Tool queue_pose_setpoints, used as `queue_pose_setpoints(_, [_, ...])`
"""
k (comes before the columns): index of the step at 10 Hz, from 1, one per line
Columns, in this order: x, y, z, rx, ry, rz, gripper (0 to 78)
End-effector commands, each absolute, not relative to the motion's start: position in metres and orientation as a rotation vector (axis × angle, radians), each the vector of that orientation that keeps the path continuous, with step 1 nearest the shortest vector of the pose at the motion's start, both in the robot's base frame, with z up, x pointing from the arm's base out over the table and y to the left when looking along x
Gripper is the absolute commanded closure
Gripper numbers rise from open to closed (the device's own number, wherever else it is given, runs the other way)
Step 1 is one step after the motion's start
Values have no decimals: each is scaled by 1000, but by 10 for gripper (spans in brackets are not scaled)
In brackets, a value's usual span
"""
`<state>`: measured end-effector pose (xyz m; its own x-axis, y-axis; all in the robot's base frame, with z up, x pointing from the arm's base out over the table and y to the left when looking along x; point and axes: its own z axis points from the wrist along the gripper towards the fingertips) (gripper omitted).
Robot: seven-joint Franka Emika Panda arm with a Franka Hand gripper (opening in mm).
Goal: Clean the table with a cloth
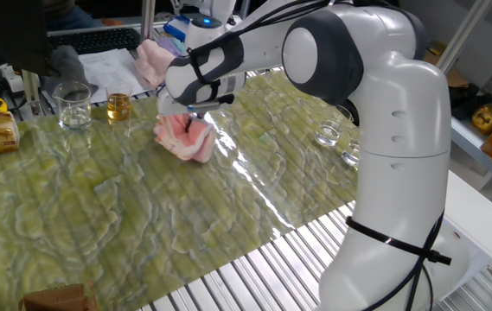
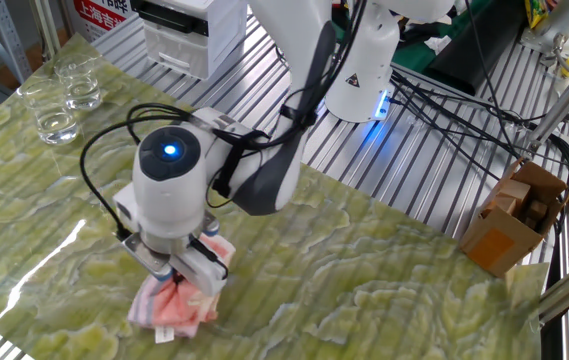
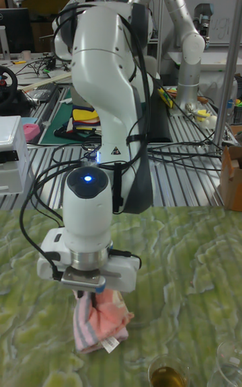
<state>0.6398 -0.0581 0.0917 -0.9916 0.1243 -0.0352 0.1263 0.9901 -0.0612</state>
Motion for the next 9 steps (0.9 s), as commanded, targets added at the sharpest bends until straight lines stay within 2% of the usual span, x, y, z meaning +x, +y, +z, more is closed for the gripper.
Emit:
queue_pose_setpoints(1, [644,-70,90,136,3086,-121,763])
queue_pose_setpoints(9, [651,-91,91,26,3071,-152,763])
